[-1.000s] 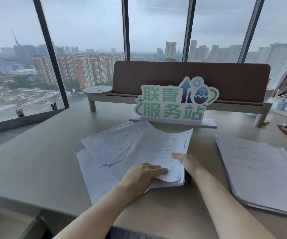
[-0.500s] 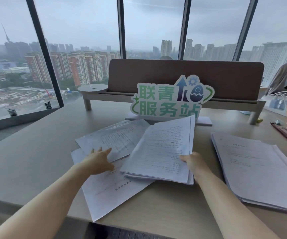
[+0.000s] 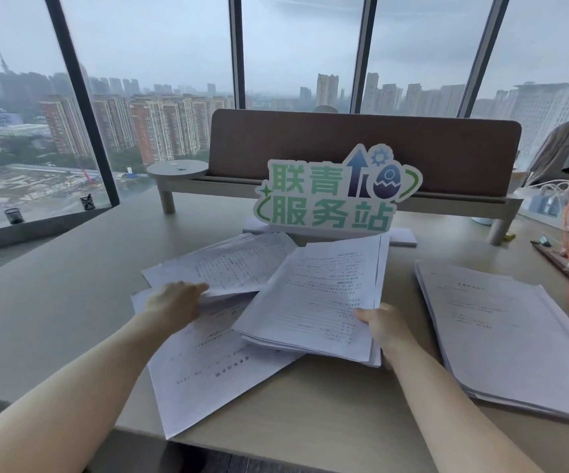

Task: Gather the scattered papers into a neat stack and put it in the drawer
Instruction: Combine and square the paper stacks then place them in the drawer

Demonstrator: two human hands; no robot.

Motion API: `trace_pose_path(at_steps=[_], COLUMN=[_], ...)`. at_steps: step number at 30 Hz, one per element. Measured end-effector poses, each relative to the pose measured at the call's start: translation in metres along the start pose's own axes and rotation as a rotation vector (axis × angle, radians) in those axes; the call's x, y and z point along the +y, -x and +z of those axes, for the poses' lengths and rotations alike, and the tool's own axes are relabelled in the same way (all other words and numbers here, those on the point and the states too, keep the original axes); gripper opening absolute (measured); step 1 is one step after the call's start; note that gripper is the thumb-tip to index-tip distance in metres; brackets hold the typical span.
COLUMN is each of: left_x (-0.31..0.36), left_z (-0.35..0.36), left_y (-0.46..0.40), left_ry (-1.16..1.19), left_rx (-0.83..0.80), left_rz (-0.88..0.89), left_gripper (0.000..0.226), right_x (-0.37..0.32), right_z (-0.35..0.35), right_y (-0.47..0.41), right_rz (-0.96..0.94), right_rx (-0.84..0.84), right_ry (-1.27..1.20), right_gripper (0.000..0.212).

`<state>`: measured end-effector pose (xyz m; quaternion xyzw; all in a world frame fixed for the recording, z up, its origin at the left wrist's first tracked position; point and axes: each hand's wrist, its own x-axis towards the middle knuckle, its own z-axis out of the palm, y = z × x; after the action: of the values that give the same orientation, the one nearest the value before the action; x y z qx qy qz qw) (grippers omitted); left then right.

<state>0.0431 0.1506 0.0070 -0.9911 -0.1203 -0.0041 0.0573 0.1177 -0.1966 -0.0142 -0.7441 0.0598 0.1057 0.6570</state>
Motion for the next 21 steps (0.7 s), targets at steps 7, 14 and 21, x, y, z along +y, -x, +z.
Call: trace_pose_path(at_steps=[7, 14, 21], left_x=[-0.007, -0.003, 0.033], left_z=[0.006, -0.017, -0.04], left_y=[0.005, 0.011, 0.021], left_ry=[0.005, 0.169, 0.391], left_rx=[0.222, 0.377, 0.579], left_rz=[-0.074, -0.159, -0.05], left_gripper=[0.02, 0.02, 0.029], right_x=[-0.003, -0.004, 0.0], right_z=[-0.007, -0.004, 0.001], right_y=[0.009, 0.016, 0.012], right_rz=[-0.012, -0.023, -0.009], right_rx=[0.004, 0.074, 0.027], right_ry=[-0.147, -0.299, -0.195], right_gripper=[0.021, 0.021, 0.02])
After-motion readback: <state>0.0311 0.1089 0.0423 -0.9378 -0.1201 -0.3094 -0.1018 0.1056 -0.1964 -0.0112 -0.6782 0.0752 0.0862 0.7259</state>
